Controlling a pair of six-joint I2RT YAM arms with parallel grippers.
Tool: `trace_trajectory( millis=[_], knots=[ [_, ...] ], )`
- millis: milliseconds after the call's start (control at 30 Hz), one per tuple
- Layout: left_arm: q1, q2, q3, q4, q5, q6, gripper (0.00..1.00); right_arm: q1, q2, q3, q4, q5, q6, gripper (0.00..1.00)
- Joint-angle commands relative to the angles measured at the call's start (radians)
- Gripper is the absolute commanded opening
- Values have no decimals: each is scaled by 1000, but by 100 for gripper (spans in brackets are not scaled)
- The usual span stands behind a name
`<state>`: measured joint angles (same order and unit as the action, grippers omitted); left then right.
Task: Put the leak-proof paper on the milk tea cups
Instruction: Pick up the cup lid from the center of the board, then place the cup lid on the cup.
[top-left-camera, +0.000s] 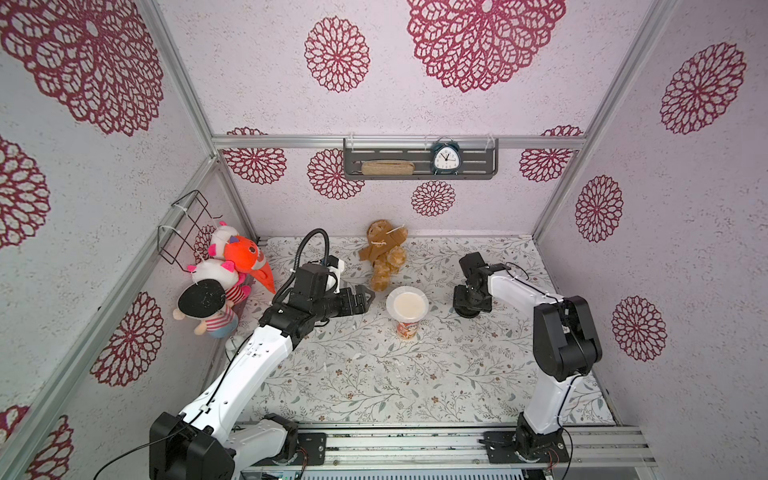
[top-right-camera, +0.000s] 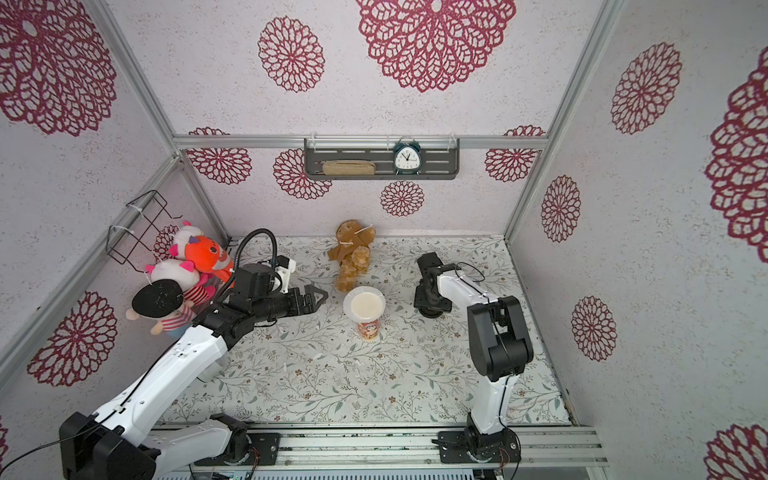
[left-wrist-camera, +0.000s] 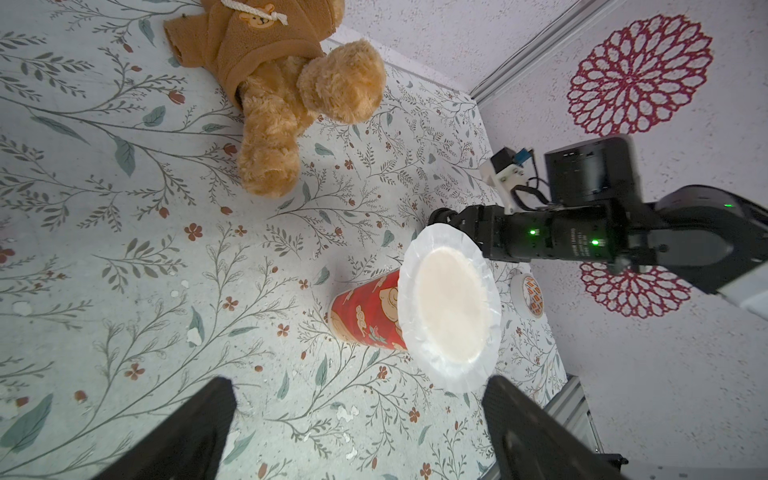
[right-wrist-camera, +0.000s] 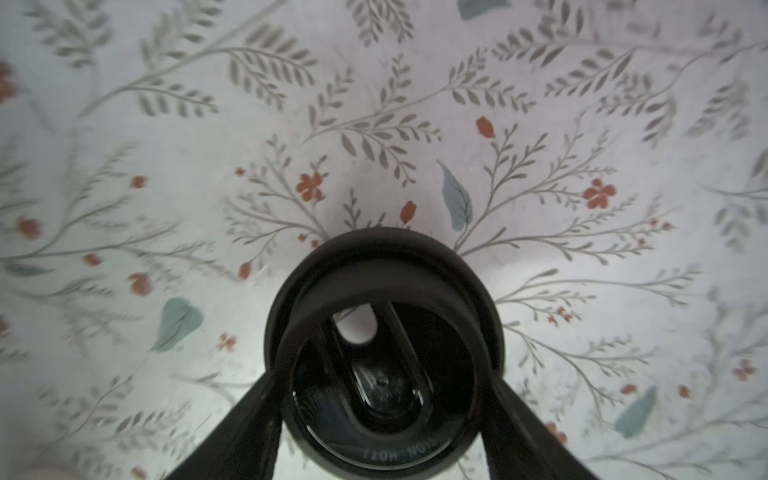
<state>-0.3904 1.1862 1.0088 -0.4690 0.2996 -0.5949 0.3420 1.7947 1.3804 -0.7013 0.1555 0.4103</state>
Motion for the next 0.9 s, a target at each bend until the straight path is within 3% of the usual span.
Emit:
trace_trajectory(
  millis=[0, 300, 433, 567, 867],
  knots=[
    [-7, 2, -3, -2, -14, 9, 97, 49, -150, 106, -140, 47, -75, 67],
    [-8, 32, 5, 9, -14, -7, 95, 226, -208, 386, -377, 45, -131, 64],
    [-26, 83, 33, 17, 22, -24, 81, 311, -183, 463, -416, 15, -133, 64],
    [-54, 134, 63, -1, 2, -32, 69, 347, -191, 471, -403, 12, -115, 64],
    [-88, 238, 138, -87, -124, -38, 69, 347, -268, 399, -359, 14, -84, 64]
  ],
)
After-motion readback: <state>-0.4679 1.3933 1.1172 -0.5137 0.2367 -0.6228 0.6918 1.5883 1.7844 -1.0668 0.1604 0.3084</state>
